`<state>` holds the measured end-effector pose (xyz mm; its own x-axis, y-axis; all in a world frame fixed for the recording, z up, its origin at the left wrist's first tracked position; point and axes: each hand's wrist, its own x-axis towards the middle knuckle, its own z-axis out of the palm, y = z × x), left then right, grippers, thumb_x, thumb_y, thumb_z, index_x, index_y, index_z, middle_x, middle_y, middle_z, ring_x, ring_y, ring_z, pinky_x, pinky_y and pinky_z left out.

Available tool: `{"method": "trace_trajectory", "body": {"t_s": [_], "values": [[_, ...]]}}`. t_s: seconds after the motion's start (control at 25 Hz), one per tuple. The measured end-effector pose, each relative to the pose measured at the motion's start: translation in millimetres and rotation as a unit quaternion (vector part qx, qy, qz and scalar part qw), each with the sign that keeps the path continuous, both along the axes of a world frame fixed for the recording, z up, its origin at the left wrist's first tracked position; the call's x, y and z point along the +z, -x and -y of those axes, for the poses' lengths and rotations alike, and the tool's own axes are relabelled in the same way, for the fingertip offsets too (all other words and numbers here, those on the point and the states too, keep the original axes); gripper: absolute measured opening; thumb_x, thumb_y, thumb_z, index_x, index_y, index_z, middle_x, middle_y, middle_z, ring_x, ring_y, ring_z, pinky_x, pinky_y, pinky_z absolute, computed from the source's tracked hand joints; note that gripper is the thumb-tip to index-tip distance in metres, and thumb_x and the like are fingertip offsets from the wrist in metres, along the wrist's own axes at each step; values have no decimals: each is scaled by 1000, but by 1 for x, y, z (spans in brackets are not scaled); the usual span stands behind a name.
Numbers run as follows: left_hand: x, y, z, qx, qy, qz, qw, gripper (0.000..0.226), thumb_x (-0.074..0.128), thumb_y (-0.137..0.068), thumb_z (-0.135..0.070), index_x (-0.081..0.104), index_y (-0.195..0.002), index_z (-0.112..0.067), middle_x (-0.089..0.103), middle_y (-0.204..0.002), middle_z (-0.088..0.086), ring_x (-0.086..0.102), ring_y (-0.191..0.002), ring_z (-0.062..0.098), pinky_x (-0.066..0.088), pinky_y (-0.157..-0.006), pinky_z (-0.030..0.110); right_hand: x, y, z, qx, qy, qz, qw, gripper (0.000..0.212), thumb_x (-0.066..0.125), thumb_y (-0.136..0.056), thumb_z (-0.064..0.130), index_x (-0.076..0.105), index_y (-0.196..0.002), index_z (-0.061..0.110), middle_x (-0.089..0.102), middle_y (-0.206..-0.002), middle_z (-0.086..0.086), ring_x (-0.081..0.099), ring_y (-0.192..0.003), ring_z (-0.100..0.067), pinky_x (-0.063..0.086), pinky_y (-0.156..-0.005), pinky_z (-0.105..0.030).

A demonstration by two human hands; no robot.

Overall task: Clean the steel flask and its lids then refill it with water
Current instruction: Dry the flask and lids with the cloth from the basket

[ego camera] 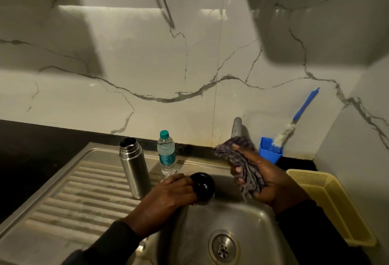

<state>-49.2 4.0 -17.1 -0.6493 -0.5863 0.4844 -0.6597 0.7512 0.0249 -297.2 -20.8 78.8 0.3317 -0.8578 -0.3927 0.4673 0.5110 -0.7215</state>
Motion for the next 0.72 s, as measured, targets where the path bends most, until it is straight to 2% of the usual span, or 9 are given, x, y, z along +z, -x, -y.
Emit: {"method": "trace_trajectory", "body": {"t_s": [0.08, 0.16, 0.24, 0.32, 0.36, 0.48, 0.56, 0.64, 0.72], "values": [[0, 16, -19, 32, -142, -233, 962, 27, 46, -102, -37, 58, -125, -43, 62, -128, -19, 54, -124, 1, 45, -104, 28, -5, 8, 4, -110, 54, -52, 991, 38, 70, -77, 24, 65, -110, 5, 74, -93, -16, 73, -81, -28, 59, -69, -39], [8, 31, -30, 60, -254, -415, 872, 26, 50, -102, -37, 61, -118, -54, 59, -124, -28, 52, -123, -5, 38, -102, 14, -12, 9, -7, -158, 84, -112, 978, 45, 71, -77, 27, 62, -117, 10, 73, -104, -14, 70, -95, -34, 55, -84, -52], [18, 39, -34, 73, -297, -488, 818, 15, 56, -97, -44, 66, -106, -52, 53, -116, -25, 49, -120, -3, 35, -104, 18, -26, 4, -17, -160, 104, -136, 972, 51, 71, -71, 32, 60, -119, 16, 73, -105, -11, 69, -97, -33, 53, -88, -55], [25, 47, -36, 58, -347, -536, 767, 23, 54, -90, -50, 68, -108, -45, 54, -122, -16, 52, -122, 7, 37, -107, 30, -36, -3, -26, -159, 126, -150, 968, 44, 71, -72, 32, 62, -114, 21, 74, -100, -4, 70, -94, -26, 53, -87, -51], [27, 52, -38, 37, -383, -586, 713, 26, 54, -93, -46, 69, -114, -41, 59, -128, -10, 56, -125, 13, 40, -106, 36, -37, -6, -29, -155, 134, -149, 967, 31, 69, -77, 28, 63, -107, 22, 76, -93, 0, 72, -87, -20, 54, -82, -45], [29, 68, -41, -28, -473, -736, 483, 40, 57, -96, -36, 58, -132, -19, 64, -132, 15, 61, -123, 34, 52, -97, 52, -36, -11, -33, -140, 161, -155, 965, 14, 63, -87, 17, 60, -95, 28, 73, -74, 16, 69, -67, 0, 47, -67, -27], [29, 72, -41, -38, -482, -786, 386, 57, 72, -85, -38, 54, -134, -14, 63, -131, 23, 62, -120, 41, 56, -92, 53, -35, -11, -34, -136, 176, -158, 962, 15, 61, -89, 14, 59, -94, 28, 73, -73, 18, 68, -67, 3, 45, -66, -25], [29, 69, -39, -18, -469, -791, 393, 61, 83, -73, -31, 57, -126, -14, 67, -124, 22, 67, -111, 39, 56, -92, 53, -35, -9, -34, -132, 187, -168, 959, 22, 63, -86, 16, 58, -102, 30, 74, -82, 16, 69, -76, 1, 48, -69, -24], [30, 63, -39, 28, -452, -749, 484, 62, 88, -64, -20, 61, -119, -16, 72, -116, 14, 72, -103, 29, 57, -92, 47, -32, -8, -34, -128, 189, -175, 958, 50, 69, -73, 27, 52, -121, 29, 70, -108, 8, 66, -101, -12, 53, -83, -35]]}}
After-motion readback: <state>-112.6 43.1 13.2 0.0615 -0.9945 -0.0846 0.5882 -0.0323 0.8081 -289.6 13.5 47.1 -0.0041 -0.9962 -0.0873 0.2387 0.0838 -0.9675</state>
